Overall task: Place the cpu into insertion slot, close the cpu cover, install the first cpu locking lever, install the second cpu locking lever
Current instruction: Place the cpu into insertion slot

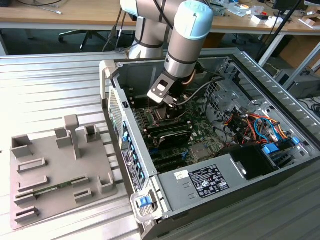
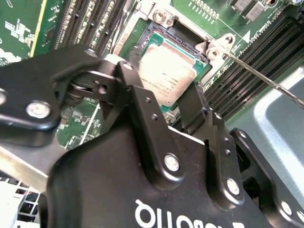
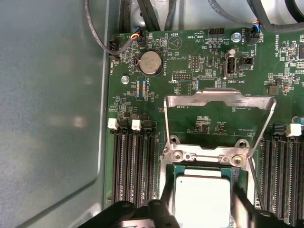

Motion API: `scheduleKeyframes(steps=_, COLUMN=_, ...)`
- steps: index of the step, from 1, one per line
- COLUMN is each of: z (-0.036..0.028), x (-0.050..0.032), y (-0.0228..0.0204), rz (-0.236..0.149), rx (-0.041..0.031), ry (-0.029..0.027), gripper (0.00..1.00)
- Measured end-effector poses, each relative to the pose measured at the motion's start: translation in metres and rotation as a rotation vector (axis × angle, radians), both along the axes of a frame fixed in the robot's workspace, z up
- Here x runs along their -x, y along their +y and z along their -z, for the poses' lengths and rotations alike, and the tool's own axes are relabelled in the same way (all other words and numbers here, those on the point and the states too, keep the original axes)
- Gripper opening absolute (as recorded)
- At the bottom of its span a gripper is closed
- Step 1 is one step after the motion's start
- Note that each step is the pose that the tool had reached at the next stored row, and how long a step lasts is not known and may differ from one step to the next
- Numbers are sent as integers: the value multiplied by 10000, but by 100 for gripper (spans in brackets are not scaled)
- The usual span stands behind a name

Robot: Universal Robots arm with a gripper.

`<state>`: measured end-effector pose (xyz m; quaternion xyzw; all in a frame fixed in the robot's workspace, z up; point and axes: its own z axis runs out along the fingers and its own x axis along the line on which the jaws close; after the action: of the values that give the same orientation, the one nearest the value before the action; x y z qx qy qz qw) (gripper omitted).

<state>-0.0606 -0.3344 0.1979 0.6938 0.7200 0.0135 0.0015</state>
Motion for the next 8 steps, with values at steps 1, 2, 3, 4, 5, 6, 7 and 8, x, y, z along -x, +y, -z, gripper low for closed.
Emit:
scheduleKeyframes(steps=1, z=1, x=0, y=1, rz=0, rx=-1, ry=-1, gripper=55)
scheduleKeyframes(steps=2, z=1, x=-1, y=1, rz=0, rx=-3, ry=-2, gripper=55)
scheduleKeyframes(steps=3, z=2, x=-1, y=2, rz=0, rx=-4, ry=-3, gripper=55)
scheduleKeyframes(steps=4, z=2, x=-1, y=2, rz=0, rx=-4, ry=-3, gripper=55)
scheduleKeyframes(steps=5, z=2, x=-1, y=2, rz=0, rx=-4, ry=-4, gripper=55)
scheduleKeyframes(steps=6, z=2, x=-1, y=2, rz=0, rx=-3, ry=-3, gripper=55)
scheduleKeyframes(steps=7, z=2, x=0, y=4, rz=1, rx=-2, ry=-3, gripper=55)
scheduleKeyframes(steps=8, z=1, x=-1, y=9, rz=0, rx=-2, ry=-2, gripper=55)
